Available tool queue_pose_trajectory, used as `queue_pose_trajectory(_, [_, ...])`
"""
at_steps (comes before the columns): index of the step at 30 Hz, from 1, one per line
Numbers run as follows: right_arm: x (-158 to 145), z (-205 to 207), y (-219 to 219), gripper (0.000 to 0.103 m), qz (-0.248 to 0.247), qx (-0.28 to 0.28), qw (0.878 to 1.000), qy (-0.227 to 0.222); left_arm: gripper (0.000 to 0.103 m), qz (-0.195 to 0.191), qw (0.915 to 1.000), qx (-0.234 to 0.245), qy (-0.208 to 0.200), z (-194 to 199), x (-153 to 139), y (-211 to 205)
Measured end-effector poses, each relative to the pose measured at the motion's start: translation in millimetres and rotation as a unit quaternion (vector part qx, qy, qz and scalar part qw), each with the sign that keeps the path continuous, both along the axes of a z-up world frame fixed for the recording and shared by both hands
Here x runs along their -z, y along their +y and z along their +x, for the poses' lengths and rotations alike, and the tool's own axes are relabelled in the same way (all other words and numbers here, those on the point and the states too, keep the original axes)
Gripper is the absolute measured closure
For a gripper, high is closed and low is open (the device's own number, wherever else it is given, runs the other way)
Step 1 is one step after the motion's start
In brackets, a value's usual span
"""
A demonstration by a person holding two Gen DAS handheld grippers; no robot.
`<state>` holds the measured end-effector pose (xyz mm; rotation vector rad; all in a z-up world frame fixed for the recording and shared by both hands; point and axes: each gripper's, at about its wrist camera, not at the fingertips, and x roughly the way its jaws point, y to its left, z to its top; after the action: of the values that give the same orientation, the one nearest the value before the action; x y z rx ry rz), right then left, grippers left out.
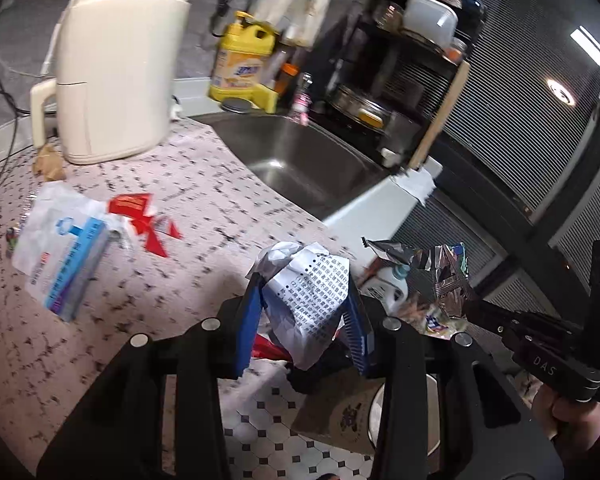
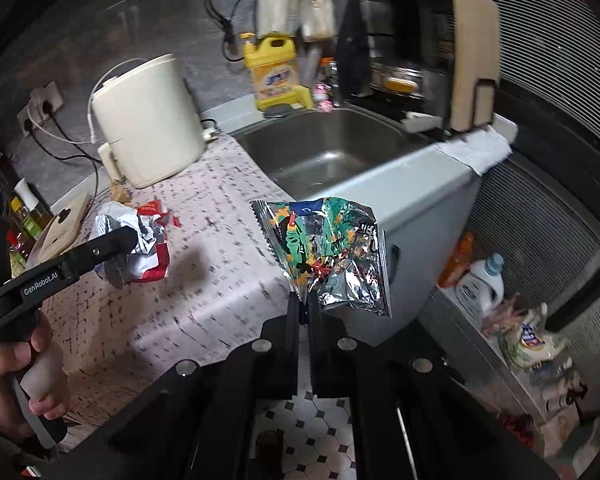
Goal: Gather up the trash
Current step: 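Carry the snack bag and wrapper over the bin with both tools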
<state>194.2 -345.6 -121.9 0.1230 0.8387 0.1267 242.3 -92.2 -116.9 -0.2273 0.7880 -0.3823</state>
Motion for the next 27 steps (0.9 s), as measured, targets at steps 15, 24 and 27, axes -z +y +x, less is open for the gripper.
queue_pose_trajectory(15, [50,-87,-110,0.099,0.015,0.109,0.992,0.066,0.064,0.013,0.9925,0.115,0.04,-34,32,-124])
queue_pose_trajectory(24, [106,-128,-153,0.098,0.041,0.149,0.979,0.134,0.064,0.027,0.9844,0.162,0.065,-53,54,-176])
queue_pose_trajectory(27, [119,-139,-160,0.095,0.05,0.152,0.975,0.153,0.064,0.031,0.9822,0.169,0.076,-59,64,-187])
